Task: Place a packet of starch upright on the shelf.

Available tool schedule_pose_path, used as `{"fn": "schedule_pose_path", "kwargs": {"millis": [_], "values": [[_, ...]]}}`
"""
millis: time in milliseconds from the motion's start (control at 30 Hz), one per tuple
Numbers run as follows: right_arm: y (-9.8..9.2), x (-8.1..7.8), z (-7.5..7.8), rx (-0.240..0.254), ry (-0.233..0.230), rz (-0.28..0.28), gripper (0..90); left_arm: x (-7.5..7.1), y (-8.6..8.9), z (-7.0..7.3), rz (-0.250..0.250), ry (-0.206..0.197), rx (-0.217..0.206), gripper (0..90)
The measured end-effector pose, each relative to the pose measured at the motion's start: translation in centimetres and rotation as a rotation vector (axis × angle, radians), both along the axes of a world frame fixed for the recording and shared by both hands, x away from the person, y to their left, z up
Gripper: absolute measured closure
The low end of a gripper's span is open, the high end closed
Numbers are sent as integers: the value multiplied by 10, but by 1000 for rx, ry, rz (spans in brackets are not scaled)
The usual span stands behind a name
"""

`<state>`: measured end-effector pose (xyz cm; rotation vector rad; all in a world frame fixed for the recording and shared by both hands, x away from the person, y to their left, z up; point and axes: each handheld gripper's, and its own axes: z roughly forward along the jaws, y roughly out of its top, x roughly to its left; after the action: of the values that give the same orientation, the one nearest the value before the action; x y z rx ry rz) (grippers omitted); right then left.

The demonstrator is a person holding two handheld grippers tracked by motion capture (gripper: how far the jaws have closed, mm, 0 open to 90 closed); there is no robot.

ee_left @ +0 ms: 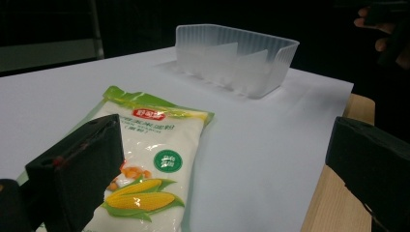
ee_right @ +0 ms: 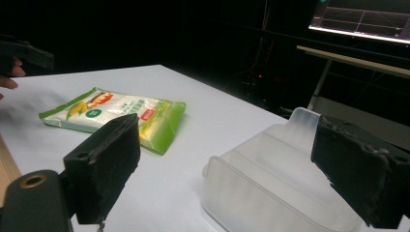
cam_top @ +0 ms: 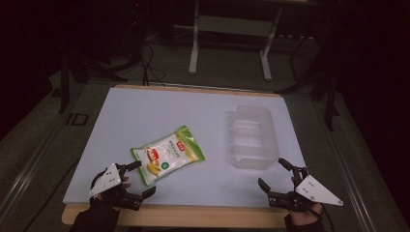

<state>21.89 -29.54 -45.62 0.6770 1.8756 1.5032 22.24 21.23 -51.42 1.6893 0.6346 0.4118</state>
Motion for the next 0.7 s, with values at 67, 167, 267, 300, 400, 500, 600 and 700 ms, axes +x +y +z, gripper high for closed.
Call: {"fn": "schedule_pose_path", "kwargs": {"millis": [67,167,267,300,400,500,600,700], "values": [[2,1,-1,-7,1,0,102,0,0,0,-10,4,4,5],[4,1,-1,-24,0,2,101,1,0,0,-37,30,34,6],[4,1,-1,-24,0,3,102,2,1,-2,-55,50,55,14],[5,1,-2,-21,12,8,101,3,2,-2,-64,60,53,13],[5,1,-2,-26,18,8,101,3,3,-1,-76,67,55,13],[5,1,-2,-22,26,10,101,2,1,-1,-101,96,65,14],[6,1,-2,-25,26,9,101,2,-2,0,-141,155,51,14],[6,1,-2,-27,26,10,101,2,-6,2,-162,178,45,14]]}}
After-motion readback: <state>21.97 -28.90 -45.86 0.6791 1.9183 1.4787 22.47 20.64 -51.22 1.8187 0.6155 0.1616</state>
